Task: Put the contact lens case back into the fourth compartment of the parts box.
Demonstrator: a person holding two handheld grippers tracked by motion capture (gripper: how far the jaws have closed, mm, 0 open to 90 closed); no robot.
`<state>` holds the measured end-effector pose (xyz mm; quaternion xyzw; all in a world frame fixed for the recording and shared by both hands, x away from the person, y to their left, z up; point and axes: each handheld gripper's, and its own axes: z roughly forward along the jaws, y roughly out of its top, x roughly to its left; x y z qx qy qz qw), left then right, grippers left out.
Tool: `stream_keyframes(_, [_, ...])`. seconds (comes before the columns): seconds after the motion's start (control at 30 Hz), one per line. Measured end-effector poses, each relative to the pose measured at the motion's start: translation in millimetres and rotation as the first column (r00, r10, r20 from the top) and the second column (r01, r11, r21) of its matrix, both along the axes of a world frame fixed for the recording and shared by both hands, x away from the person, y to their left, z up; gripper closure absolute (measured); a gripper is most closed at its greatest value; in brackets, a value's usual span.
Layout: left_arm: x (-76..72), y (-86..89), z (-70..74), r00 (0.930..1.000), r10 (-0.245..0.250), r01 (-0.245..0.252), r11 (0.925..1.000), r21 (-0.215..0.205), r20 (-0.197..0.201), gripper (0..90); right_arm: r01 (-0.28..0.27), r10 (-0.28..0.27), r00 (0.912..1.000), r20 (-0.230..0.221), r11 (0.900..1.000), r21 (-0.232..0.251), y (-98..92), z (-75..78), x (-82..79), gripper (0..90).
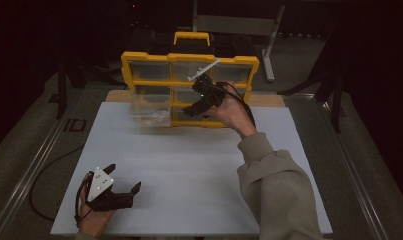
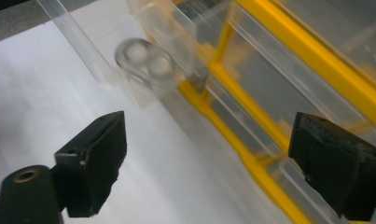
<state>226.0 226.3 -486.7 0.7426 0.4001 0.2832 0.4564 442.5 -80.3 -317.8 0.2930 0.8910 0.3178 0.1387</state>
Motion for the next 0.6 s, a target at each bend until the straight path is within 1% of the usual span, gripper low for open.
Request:
stream_keyframes(0.17, [0.4, 0.7, 0.4, 1.0000, 0.003, -0.003, 1.0000, -0.001, 0.001, 0.0, 0.040, -0.041, 0.9991, 0.014, 0.999, 0.010, -26.9, -7.2, -12.1, 10.5])
stream_keyframes(0.2, [0.4, 0.7, 0.4, 1.0000, 0.003, -0.003, 1.0000, -0.001, 0.001, 0.0, 0.040, -0.041, 0.9991, 0.014, 0.999, 0.010, -26.9, -7.2, -12.1, 10.5])
stream_keyframes(0.23, [0.6, 1.2, 0.5, 1.0000, 0.004, -0.004, 1.0000, -0.006, 0.001, 0.0, 0.047, -0.047, 0.9988, 0.017, 0.999, 0.009, -32.7, -9.7, -15.2, 10.5])
stream_keyframes(0.27, [0.7, 1.2, 0.6, 1.0000, 0.007, -0.007, 1.0000, -0.007, 0.000, 0.0, 0.067, -0.067, 0.9977, 0.012, 0.998, 0.006, -44.9, -14.5, -22.5, 10.5])
stream_keyframes(0.37, [1.2, 1.9, 0.9, 0.9999, 0.011, -0.011, 0.9999, -0.013, 0.000, 0.0, 0.094, -0.095, 0.9955, 0.009, 0.995, 0.028, -64.5, -23.3, -35.7, 10.5])
stream_keyframes(0.47, [1.9, 3.3, 1.8, 0.9999, 0.014, -0.015, 0.9996, -0.024, -0.002, 0.0, 0.123, -0.124, 0.9920, 0.026, 0.992, 0.041, -80.8, -33.8, -52.3, 10.0])
stream_keyframes(0.5, [2.3, 4.1, 2.2, 0.9999, 0.016, -0.016, 0.9994, -0.029, -0.003, 0.1, 0.127, -0.129, 0.9909, 0.037, 0.991, 0.048, -85.8, -37.4, -58.4, 10.0])
stream_keyframes(0.53, [2.6, 4.5, 2.4, 0.9998, 0.022, -0.022, 0.9991, -0.037, -0.003, 0.0, 0.126, -0.128, 0.9911, 0.038, 0.991, 0.054, -90.9, -41.2, -64.6, 9.7])
stream_keyframes(0.57, [2.9, 5.5, 2.9, 0.9997, 0.022, -0.022, 0.9989, -0.040, -0.001, 0.0, 0.129, -0.132, 0.9902, 0.045, 0.990, 0.063, -96.2, -44.8, -71.2, 9.8])
stream_keyframes(0.6, [3.1, 6.1, 3.4, 0.9997, 0.025, -0.025, 0.9986, -0.045, -0.001, 0.0, 0.138, -0.143, 0.9884, 0.052, 0.987, 0.084, -101.4, -48.6, -77.6, 9.8])
